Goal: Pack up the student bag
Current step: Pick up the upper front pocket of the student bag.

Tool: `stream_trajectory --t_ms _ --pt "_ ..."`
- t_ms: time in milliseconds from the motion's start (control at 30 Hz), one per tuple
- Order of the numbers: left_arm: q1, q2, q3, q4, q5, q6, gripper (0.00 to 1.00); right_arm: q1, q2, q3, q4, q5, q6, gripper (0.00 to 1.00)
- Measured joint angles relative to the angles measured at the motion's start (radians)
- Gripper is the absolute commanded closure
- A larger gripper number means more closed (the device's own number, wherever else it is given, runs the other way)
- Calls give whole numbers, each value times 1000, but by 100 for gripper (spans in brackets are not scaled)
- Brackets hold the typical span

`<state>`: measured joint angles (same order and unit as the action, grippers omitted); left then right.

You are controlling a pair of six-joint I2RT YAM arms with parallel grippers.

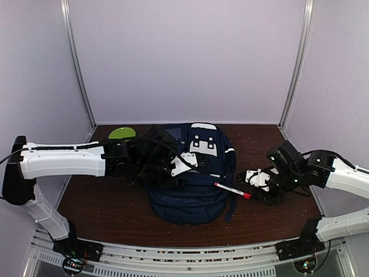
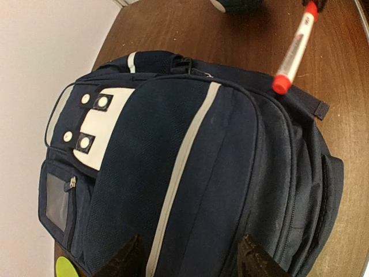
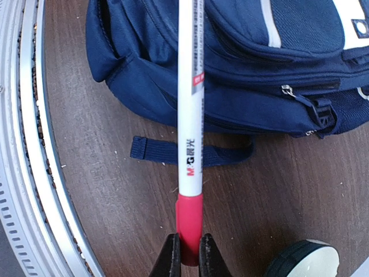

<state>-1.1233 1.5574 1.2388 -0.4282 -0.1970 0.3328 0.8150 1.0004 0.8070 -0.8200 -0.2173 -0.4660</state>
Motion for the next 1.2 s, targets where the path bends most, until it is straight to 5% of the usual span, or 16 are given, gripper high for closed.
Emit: stream_trajectory --t_ms 300,500,633,700,800,933,1200 --pt "-31 126 113 -71 -17 100 46 -83 -60 -42 3 -6 1 100" --pt "-31 168 143 -106 -39 123 37 -88 -56 -42 16 -6 1 100" --pt "-31 169 143 -122 -50 129 51 -89 -39 -41 31 -3 1 100" --pt "-31 169 143 -122 -72 130 70 -90 -31 -41 34 -2 1 100" --pt "-31 169 144 -120 -98 120 87 -92 -17 -41 40 -2 -3 100" --pt "-24 169 156 -119 -110 93 100 -92 17 -23 41 2 -12 100" --pt "7 142 163 -74 -132 8 100 -45 114 97 59 89 -37 100"
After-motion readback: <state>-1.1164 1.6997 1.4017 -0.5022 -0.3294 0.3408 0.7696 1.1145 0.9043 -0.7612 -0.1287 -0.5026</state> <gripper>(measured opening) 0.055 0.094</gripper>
